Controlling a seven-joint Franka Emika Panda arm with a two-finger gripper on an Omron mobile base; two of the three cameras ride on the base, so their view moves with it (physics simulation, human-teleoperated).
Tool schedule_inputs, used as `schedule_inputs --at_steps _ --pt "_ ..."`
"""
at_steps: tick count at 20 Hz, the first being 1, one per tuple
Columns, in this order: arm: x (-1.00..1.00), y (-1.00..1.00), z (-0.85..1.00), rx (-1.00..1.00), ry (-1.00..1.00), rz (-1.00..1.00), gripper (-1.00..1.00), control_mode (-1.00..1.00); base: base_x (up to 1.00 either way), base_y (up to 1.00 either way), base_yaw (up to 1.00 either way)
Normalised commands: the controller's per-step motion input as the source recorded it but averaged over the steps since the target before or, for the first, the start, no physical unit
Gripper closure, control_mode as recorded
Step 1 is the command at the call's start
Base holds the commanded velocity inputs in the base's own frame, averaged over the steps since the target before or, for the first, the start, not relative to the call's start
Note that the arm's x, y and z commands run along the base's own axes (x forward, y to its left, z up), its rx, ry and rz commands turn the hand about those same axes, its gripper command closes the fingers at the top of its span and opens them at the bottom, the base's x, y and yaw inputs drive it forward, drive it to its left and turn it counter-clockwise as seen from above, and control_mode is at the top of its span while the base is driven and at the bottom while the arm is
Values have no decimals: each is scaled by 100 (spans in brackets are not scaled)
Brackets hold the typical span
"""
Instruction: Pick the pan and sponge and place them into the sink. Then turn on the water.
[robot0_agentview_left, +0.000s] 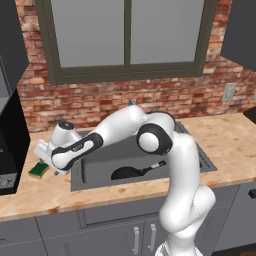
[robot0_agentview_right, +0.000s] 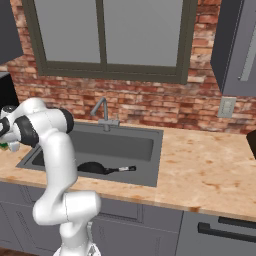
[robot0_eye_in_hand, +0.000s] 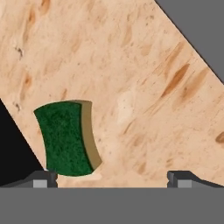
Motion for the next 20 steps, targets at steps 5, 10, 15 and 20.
schedule_inputs --at_steps 5,10,15,20 --pt "0 1 -15 0 4 0 -100 -100 0 0 0" --pt "15 0 -9 0 4 0 -100 -100 0 0 0" --pt "29 0 -1 0 4 0 -100 -100 0 0 0" --pt "31 11 0 0 3 0 -100 -100 0 0 0"
